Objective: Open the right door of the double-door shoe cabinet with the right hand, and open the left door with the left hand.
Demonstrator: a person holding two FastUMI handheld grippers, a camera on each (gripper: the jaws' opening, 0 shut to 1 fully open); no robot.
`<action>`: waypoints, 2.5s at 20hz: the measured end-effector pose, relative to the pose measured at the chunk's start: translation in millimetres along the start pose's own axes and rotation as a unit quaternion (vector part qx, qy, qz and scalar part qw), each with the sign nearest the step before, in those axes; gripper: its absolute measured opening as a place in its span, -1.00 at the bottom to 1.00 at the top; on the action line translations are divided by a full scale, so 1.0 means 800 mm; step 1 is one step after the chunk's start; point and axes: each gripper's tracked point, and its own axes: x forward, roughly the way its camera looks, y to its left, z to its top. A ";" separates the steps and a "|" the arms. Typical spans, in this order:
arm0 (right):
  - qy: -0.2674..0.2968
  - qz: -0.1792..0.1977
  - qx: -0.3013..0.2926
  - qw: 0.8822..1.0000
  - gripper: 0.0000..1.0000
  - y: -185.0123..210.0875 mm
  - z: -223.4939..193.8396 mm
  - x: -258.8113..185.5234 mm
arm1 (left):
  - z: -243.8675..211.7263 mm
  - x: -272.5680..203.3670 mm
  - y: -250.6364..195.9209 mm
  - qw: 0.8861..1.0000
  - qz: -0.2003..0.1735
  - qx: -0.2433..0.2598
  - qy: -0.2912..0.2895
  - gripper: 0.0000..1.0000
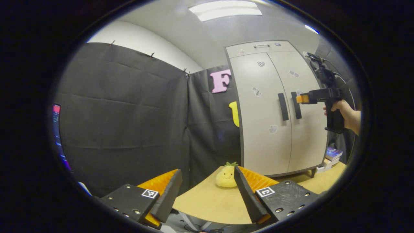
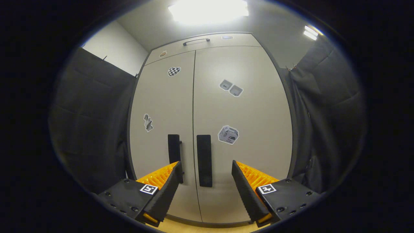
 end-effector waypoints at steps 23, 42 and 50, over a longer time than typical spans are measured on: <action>0.107 -0.062 0.000 0.992 -0.51 -0.003 -0.053 0.091 | -0.003 0.002 0.048 1.000 0.028 0.004 0.006 0.89; 0.139 0.040 0.026 0.989 -0.91 -0.011 -0.025 0.023 | 0.019 0.003 -0.026 0.999 -0.051 -0.005 -0.015 0.89; 0.141 0.071 0.037 0.987 -0.91 -0.015 -0.023 -0.003 | 0.023 0.002 -0.071 0.996 -0.084 -0.004 -0.016 0.89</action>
